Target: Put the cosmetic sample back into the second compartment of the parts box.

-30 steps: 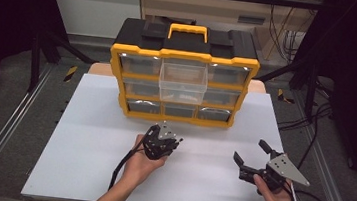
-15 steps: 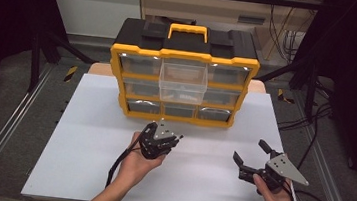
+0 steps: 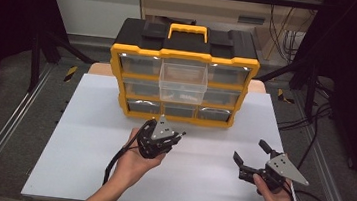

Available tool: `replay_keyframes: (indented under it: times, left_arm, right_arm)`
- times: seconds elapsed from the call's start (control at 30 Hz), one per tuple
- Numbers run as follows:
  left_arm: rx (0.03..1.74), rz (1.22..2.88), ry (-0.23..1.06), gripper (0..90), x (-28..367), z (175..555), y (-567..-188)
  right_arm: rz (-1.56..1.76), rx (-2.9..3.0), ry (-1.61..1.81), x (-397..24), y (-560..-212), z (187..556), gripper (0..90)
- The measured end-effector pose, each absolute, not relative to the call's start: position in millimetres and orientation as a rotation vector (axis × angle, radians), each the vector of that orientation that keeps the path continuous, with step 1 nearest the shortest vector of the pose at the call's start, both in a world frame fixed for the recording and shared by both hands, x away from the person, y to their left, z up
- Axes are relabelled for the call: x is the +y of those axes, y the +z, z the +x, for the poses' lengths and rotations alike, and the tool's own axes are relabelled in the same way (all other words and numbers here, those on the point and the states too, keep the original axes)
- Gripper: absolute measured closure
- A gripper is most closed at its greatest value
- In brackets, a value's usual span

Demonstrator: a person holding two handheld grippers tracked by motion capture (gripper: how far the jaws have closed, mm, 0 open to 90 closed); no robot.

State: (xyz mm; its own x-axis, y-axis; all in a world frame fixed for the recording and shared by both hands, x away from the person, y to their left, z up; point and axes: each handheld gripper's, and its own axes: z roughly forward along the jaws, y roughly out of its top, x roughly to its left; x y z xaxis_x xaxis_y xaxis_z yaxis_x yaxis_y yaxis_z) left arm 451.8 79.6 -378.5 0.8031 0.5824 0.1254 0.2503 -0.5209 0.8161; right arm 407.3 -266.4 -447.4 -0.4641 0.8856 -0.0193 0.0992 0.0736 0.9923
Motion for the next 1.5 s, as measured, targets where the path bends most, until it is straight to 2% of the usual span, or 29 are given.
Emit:
replay_keyframes:
  times: [0.93,1.5]
  left_arm:
    - [0.555,2.109,0.457,80.8,74.1,442.0,-341.8]
    - [0.52,2.093,0.48,80.8,75.3,440.1,-317.4]
  right_arm:
    - [1.011,1.669,1.49,-264.4,-449.0,407.8,4.2]
    - [0.999,1.685,1.457,-261.6,-449.6,406.7,4.1]
